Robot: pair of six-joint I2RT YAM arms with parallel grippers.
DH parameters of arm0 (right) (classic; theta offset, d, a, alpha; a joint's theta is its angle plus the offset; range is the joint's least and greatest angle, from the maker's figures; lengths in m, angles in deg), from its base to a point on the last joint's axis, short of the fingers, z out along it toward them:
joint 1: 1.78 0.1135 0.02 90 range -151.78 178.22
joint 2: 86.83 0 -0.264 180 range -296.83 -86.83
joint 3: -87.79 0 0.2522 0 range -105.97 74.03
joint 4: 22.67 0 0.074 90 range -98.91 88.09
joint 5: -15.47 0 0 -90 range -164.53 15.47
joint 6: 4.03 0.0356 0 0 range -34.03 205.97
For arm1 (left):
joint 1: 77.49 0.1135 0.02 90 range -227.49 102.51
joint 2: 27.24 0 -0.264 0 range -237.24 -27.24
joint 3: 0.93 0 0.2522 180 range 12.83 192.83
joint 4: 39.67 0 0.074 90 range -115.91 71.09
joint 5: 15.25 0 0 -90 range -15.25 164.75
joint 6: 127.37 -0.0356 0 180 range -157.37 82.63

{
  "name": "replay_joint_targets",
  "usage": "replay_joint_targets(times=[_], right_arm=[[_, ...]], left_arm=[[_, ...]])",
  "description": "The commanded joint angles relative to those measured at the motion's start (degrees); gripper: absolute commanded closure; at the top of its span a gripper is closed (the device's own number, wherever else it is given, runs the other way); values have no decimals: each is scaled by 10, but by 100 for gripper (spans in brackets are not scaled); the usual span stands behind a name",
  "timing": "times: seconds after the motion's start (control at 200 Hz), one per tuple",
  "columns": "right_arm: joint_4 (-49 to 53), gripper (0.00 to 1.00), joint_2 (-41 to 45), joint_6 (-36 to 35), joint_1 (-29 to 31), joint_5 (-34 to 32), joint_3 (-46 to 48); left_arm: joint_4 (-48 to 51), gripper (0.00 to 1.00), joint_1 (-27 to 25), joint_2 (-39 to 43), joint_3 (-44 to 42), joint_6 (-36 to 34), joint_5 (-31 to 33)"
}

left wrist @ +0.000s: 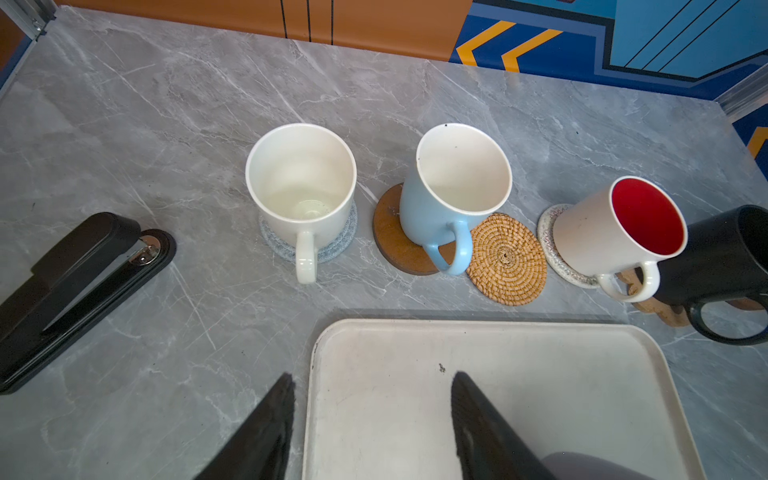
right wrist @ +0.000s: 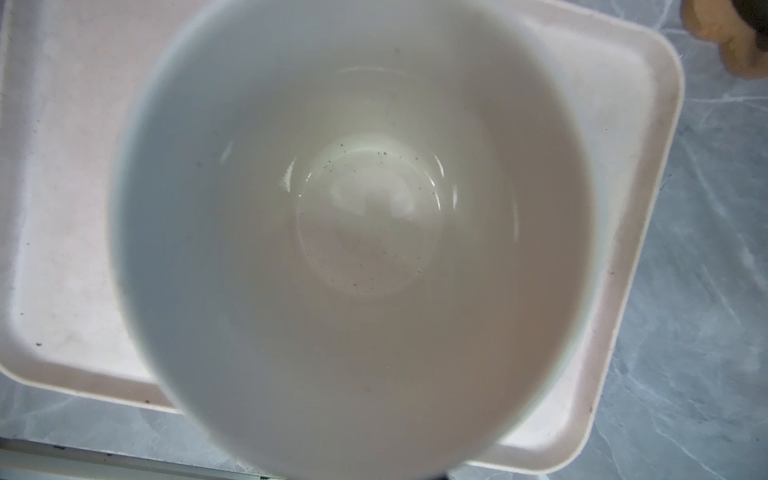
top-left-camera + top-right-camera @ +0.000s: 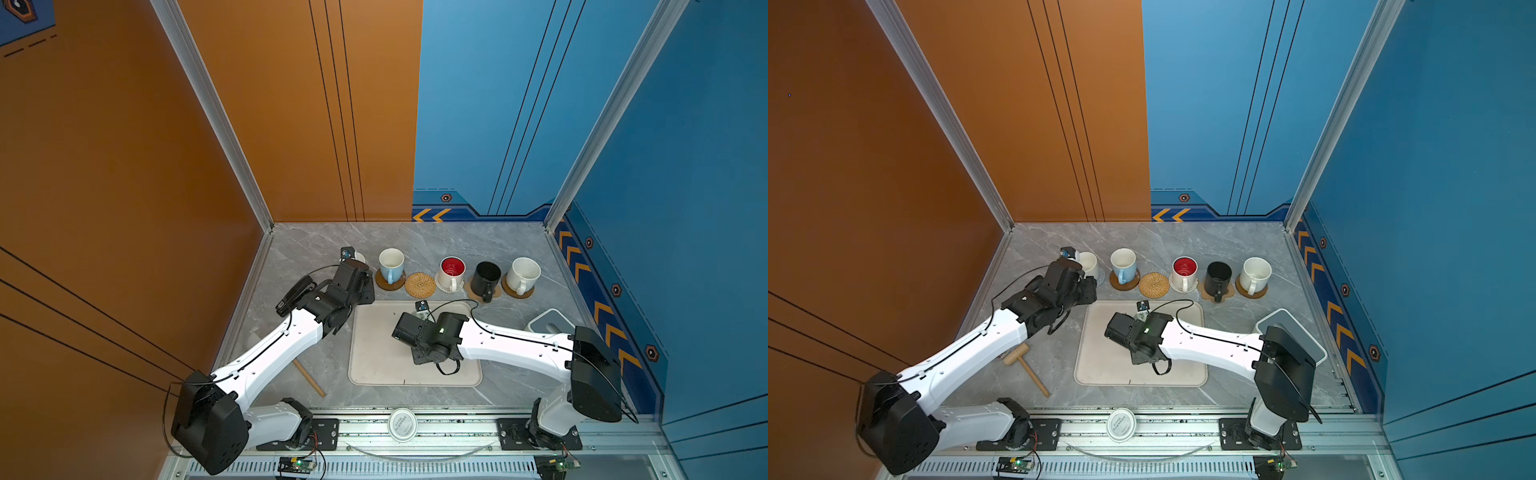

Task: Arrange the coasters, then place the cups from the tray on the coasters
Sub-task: 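Lift the lavender mug and carry it toward the woven rattan coaster, then lower the lavender mug onto the woven rattan coaster with the right gripper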

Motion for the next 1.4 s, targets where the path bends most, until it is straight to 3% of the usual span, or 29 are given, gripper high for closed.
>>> replay_joint_targets(times=[0.0,0.621,1.397], right_arm=[[1,100,5,-38,-21,-28,-37],[-24,100,-87,-161,-145,12,-142],[-75,100,-168,-215,-225,53,-205]], left_arm=[[17,39,7,15,-7,1,-1],[29,39,12,29,-4,6,-7],[37,38,15,37,7,12,2]])
